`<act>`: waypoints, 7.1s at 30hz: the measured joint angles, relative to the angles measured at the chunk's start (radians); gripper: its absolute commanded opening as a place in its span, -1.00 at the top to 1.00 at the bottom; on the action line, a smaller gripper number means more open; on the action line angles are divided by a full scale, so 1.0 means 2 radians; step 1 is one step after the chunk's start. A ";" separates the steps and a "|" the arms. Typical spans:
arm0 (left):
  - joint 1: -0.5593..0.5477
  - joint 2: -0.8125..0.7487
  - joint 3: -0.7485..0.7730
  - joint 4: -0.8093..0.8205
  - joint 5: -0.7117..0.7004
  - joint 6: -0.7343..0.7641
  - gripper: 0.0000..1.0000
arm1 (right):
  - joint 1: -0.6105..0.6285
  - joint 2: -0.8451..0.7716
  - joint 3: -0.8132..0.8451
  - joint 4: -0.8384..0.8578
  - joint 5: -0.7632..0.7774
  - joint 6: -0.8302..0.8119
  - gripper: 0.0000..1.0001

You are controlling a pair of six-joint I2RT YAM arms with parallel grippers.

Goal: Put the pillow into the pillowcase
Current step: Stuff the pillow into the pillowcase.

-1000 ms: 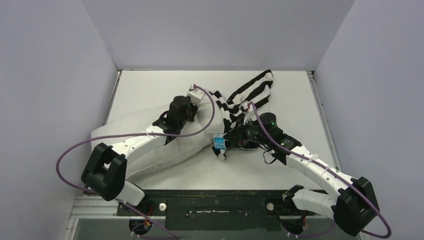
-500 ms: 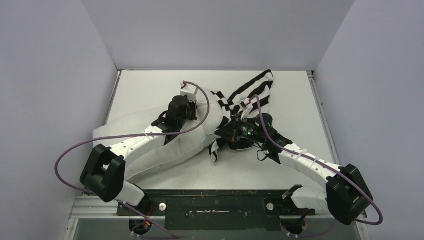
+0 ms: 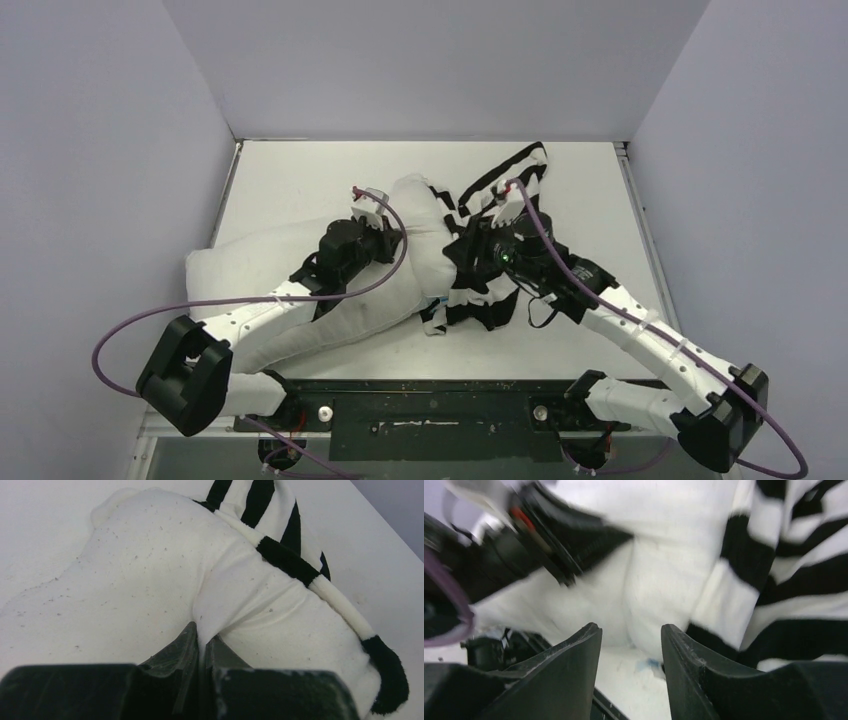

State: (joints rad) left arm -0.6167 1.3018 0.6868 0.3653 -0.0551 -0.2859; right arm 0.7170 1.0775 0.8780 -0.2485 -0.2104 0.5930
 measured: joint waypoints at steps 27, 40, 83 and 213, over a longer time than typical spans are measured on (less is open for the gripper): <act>-0.003 -0.014 -0.020 0.019 0.036 0.011 1.00 | -0.077 0.276 0.181 -0.027 0.067 -0.147 -0.02; -0.005 -0.012 -0.018 0.017 0.044 0.021 1.00 | -0.077 0.385 0.293 -0.030 0.061 -0.162 0.49; 0.037 0.101 -0.024 0.235 0.187 -0.014 1.00 | -0.048 0.320 0.277 0.083 -0.138 -0.018 1.00; 0.031 0.094 0.032 0.110 0.108 0.002 1.00 | -0.030 0.333 0.323 -0.056 0.065 -0.146 1.00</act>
State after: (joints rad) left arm -0.5541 1.4895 0.7502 0.5850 0.1612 -0.2829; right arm 0.6563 1.7439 1.5234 -0.3595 -0.0795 0.3019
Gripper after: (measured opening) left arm 0.025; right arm 0.031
